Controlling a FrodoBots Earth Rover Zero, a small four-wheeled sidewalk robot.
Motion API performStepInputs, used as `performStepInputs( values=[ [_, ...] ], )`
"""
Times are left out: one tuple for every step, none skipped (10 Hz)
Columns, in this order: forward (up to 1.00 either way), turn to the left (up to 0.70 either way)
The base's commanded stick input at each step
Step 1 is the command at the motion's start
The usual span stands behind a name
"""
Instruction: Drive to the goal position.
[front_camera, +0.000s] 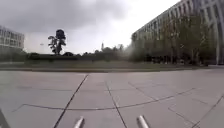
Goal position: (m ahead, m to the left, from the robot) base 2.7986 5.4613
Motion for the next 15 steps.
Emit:
performStepInputs(
  values=[
    [0.70,0.35],
    [0.70,0.35],
    [0.70,0.35],
    [0.70,0.35],
    [0.70,0.35],
    [0.70,0.35],
    [0.70,0.35],
    [0.70,0.35],
    [0.70,0.35],
    [0.70,0.35],
    [0.70,0.35],
    [0.70,0.35],
    [0.70,0.28],
    [0.70,0.23],
    [0.70,0.23]
  ],
)
